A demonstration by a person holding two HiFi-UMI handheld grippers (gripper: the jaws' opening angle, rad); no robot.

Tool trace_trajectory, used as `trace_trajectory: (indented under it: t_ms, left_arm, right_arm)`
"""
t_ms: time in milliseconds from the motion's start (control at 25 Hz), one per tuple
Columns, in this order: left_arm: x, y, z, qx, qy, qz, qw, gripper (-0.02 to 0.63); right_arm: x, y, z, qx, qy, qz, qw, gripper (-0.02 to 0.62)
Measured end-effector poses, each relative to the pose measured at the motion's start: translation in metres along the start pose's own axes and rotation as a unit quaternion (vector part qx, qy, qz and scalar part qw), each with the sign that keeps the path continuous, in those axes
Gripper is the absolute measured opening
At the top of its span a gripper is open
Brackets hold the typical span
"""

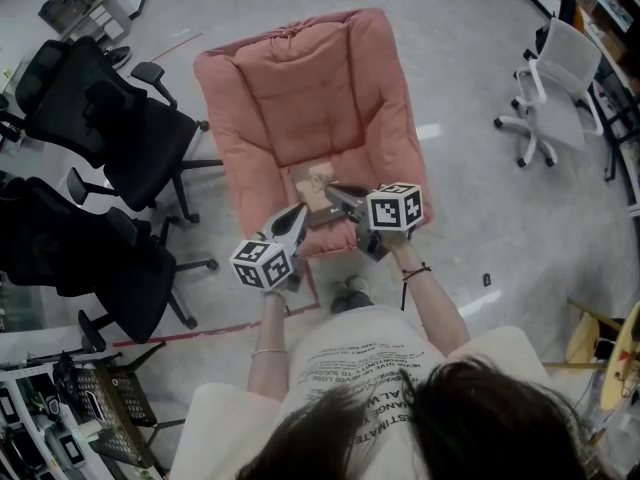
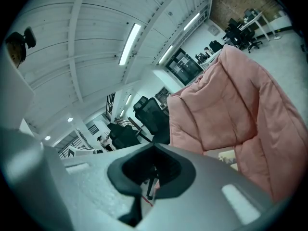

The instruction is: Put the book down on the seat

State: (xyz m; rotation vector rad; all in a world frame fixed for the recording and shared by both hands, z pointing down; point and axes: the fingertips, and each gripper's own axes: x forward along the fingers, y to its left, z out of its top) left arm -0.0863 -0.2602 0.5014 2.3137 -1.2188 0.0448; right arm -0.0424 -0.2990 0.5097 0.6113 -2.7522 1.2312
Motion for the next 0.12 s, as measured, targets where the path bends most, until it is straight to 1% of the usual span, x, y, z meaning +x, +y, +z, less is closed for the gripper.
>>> trace_trajectory:
  t_ms: [120]
  left_arm:
    - [-0.0005,0.0003,0.0017,0.000,-0.001,0.000,1.0000,-0.012]
  right_arm:
    - [0.0022,0.0006,0.0022,0.004,-0.002,0.002,1.000,0.002]
